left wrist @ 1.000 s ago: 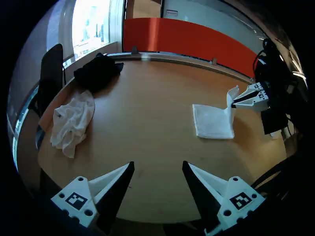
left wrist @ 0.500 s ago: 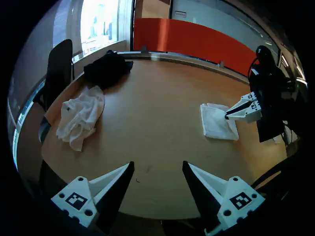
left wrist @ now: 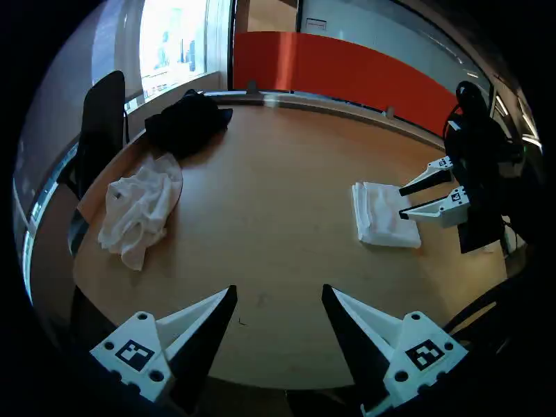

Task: Fold towel

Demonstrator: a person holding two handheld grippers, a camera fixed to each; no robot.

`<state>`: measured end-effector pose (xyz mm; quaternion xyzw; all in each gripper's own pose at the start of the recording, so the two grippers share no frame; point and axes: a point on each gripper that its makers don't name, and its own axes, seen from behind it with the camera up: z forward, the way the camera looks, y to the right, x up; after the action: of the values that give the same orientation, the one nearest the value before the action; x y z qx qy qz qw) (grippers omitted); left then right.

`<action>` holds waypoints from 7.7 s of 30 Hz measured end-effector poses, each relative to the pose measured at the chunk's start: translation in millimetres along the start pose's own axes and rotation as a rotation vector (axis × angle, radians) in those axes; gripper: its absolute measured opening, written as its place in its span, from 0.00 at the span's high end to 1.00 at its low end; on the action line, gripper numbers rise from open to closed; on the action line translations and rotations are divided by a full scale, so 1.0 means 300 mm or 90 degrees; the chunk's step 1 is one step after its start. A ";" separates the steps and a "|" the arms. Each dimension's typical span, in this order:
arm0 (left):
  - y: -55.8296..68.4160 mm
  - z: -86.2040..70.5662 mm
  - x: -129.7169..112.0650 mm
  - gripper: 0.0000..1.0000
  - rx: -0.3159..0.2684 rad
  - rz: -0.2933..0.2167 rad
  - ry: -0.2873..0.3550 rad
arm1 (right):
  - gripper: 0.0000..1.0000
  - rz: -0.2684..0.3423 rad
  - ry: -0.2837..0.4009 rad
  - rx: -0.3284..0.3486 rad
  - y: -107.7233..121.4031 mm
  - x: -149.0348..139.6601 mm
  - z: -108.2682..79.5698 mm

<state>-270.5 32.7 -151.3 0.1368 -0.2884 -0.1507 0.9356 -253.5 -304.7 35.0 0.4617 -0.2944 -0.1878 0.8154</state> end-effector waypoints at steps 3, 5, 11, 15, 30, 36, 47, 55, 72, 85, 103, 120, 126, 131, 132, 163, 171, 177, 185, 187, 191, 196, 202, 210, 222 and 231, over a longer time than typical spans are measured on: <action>0.003 0.001 0.004 0.10 -0.001 0.000 0.001 | 0.21 0.017 -0.003 -0.010 0.004 -0.020 -0.007; 0.005 0.002 0.007 0.10 -0.002 0.001 0.002 | 0.21 0.028 -0.003 -0.016 0.003 -0.034 -0.012; 0.012 0.003 0.011 0.10 -0.004 0.006 0.003 | 0.21 0.050 -0.011 -0.031 -0.004 -0.093 -0.030; 0.019 0.005 0.014 0.10 -0.007 0.008 0.003 | 0.21 0.063 -0.022 -0.039 -0.012 -0.146 -0.040; 0.038 0.009 0.017 0.10 -0.013 0.015 0.002 | 0.22 0.096 -0.056 -0.063 -0.030 -0.285 -0.047; 0.038 0.007 0.017 0.10 -0.013 0.015 0.004 | 0.27 0.109 -0.068 -0.064 -0.043 -0.326 -0.037; 0.038 0.005 0.008 0.09 -0.015 0.013 0.003 | 0.48 0.126 -0.075 -0.080 -0.055 -0.368 -0.034; 0.046 0.002 0.013 0.10 -0.018 0.018 0.006 | 0.76 0.131 -0.072 -0.091 -0.049 -0.373 -0.038; 0.047 0.005 0.018 0.10 -0.022 0.021 0.012 | 0.95 0.115 -0.053 -0.093 -0.027 -0.308 -0.079; 0.065 0.016 0.070 0.10 -0.034 0.037 0.028 | 0.95 0.064 0.020 -0.130 0.096 -0.040 -0.198; 0.117 0.034 0.167 0.10 -0.060 0.066 0.053 | 0.95 0.044 0.103 -0.179 0.269 0.177 -0.461; 0.182 0.069 0.206 0.10 -0.076 0.086 0.051 | 0.95 0.089 0.100 -0.243 0.500 0.009 -0.750; 0.207 0.083 0.227 0.10 -0.081 0.089 0.052 | 0.95 0.113 0.090 -0.267 0.582 -0.084 -0.858; 0.226 0.093 0.239 0.10 -0.082 0.099 0.051 | 0.95 0.131 0.075 -0.286 0.643 -0.169 -0.936; 0.230 0.096 0.240 0.10 -0.083 0.102 0.050 | 0.95 0.134 0.071 -0.290 0.655 -0.186 -0.953; 0.353 0.120 0.256 0.10 -0.094 0.133 0.042 | 0.95 0.228 0.009 -0.375 0.866 -0.595 -1.296; 0.371 0.113 0.261 0.10 -0.096 0.143 0.043 | 0.95 0.253 0.005 -0.386 0.840 -0.677 -1.343; 0.374 0.106 0.258 0.10 -0.099 0.150 0.043 | 0.95 0.285 0.008 -0.393 0.790 -0.763 -1.393; 0.387 0.105 0.251 0.10 -0.105 0.159 0.040 | 0.95 0.348 -0.013 -0.393 0.705 -0.949 -1.423; 0.389 0.104 0.249 0.10 -0.105 0.161 0.040 | 0.95 0.368 -0.021 -0.391 0.686 -1.003 -1.421; 0.389 0.102 0.241 0.10 -0.105 0.162 0.038 | 0.95 0.407 -0.037 -0.383 0.652 -1.101 -1.408; 0.385 0.096 0.233 0.10 -0.104 0.163 0.036 | 0.95 0.443 -0.056 -0.376 0.619 -1.201 -1.391; 0.381 0.089 0.226 0.10 -0.101 0.163 0.035 | 0.95 0.468 -0.080 -0.377 0.603 -1.287 -1.381; 0.378 0.087 0.229 0.10 -0.098 0.163 0.036 | 0.95 0.491 -0.102 -0.382 0.595 -1.357 -1.374; 0.369 0.093 0.234 0.10 -0.094 0.166 0.034 | 0.95 0.508 -0.117 -0.385 0.583 -1.406 -1.364; 0.373 0.095 0.240 0.10 -0.097 0.167 0.034 | 0.95 0.505 -0.132 -0.379 0.550 -1.422 -1.342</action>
<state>-207.6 104.5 -54.6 0.0304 -0.2662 -0.0446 0.9624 -307.2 283.6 -114.4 0.0403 -0.4604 0.0158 0.8866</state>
